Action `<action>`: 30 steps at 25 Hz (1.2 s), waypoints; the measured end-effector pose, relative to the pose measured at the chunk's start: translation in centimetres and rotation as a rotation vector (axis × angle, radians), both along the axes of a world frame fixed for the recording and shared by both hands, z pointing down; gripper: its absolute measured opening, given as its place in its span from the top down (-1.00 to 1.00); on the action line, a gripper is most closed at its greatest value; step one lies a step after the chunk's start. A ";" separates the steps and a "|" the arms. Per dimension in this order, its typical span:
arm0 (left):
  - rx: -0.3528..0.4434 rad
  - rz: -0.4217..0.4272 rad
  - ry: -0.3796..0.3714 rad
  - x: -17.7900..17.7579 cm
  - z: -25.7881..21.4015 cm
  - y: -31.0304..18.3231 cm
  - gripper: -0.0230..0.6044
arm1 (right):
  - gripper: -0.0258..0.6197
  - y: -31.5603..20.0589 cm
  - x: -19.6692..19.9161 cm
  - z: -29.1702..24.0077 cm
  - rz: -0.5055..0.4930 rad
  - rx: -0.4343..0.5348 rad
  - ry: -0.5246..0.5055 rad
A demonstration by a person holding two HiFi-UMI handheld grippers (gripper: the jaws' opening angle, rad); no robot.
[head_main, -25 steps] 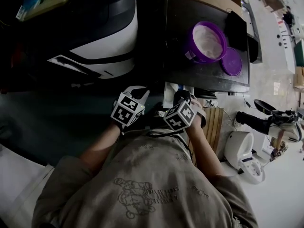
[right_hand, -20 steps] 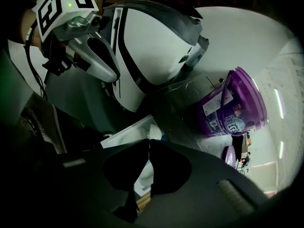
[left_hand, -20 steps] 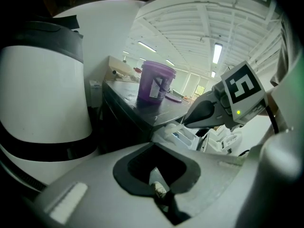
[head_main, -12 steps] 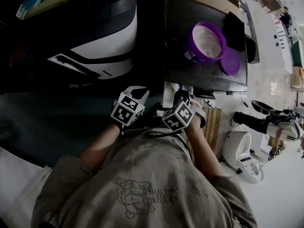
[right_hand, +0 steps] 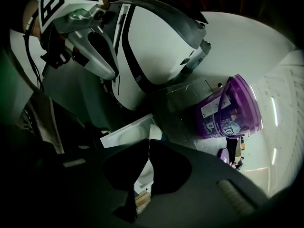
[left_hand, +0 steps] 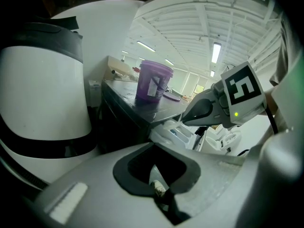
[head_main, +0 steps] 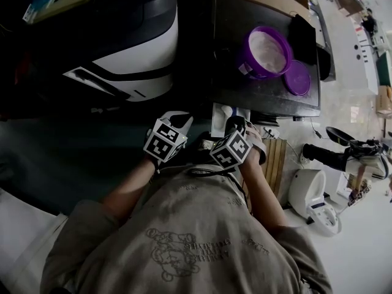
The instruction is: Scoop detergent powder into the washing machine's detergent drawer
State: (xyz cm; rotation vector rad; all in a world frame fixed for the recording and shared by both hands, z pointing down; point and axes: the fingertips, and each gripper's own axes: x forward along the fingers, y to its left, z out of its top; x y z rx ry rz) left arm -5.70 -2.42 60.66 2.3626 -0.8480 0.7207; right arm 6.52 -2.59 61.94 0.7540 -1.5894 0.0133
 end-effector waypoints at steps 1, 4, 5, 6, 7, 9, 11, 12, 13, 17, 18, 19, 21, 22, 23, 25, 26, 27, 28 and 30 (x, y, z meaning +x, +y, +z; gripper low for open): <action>0.001 0.001 -0.002 0.0 0.0 0.1 0.93 | 0.81 0.1 0.1 0.0 0.004 -0.002 -0.007; 0.002 0.001 -0.004 0.1 -0.1 0.3 0.93 | 0.81 0.3 0.2 -0.1 0.018 -0.009 -0.027; 0.002 0.002 -0.004 0.1 -0.1 0.3 0.93 | 0.81 0.4 0.2 -0.1 0.022 -0.013 -0.036; 0.002 0.002 -0.003 0.1 -0.2 0.4 0.93 | 0.81 0.5 0.1 -0.2 0.026 -0.016 -0.046; 0.003 0.001 -0.003 0.1 -0.2 0.4 0.93 | 0.81 0.6 0.1 -0.3 0.031 -0.019 -0.056; 0.004 0.000 -0.008 0.1 -0.3 0.3 0.93 | 0.81 0.6 0.1 -0.4 0.045 -0.021 -0.075; 0.008 0.000 -0.011 0.1 -0.5 0.3 0.93 | 0.81 0.6 0.3 -0.6 0.063 -0.023 -0.100; 0.011 0.000 -0.011 0.1 -0.6 0.2 0.93 | 0.81 0.6 0.3 -0.8 0.079 -0.029 -0.125; 0.015 -0.001 -0.010 0.2 -0.8 0.1 0.93 | 0.81 0.5 0.3 -1.0 0.100 -0.038 -0.159; 0.030 -0.006 -0.011 0.5 -1.6 -0.3 0.93 | 0.81 0.5 0.4 -2.0 0.171 -0.072 -0.302; 0.034 -0.008 -0.011 0.6 -1.8 -0.5 0.93 | 0.81 0.4 0.5 -2.3 0.178 -0.070 -0.323; 0.038 -0.009 -0.011 0.7 -2.0 -0.6 0.93 | 0.81 0.3 0.6 -2.6 0.183 -0.068 -0.342; 0.046 -0.013 -0.010 0.8 -2.4 -0.9 0.93 | 0.81 0.2 0.8 -3.0 0.202 -0.074 -0.390; 0.049 -0.015 -0.010 0.9 -2.7 -1.1 0.93 | 0.81 0.1 0.9 -3.3 0.218 -0.082 -0.423; 0.053 -0.017 -0.009 1.0 -3.0 -1.2 0.93 | 0.81 0.1 0.9 -3.5 0.235 -0.091 -0.461; 0.060 -0.021 -0.008 1.3 -3.6 -1.4 0.93 | 0.81 0.1 1.1 -4.0 0.266 -0.107 -0.539; 0.064 -0.022 -0.007 1.4 -3.9 -1.5 0.93 | 0.81 0.1 1.2 -4.3 0.279 -0.113 -0.576; 0.068 -0.022 -0.005 1.6 -4.3 -1.6 0.93 | 0.81 0.0 1.2 -4.7 0.291 -0.118 -0.611; 0.073 -0.021 -0.003 1.7 -4.7 -1.7 0.93 | 0.81 0.0 1.2 -5.1 0.301 -0.121 -0.642; 0.087 -0.018 0.004 2.1 -5.7 -1.9 0.93 | 0.81 0.0 1.3 -6.1 0.316 -0.120 -0.696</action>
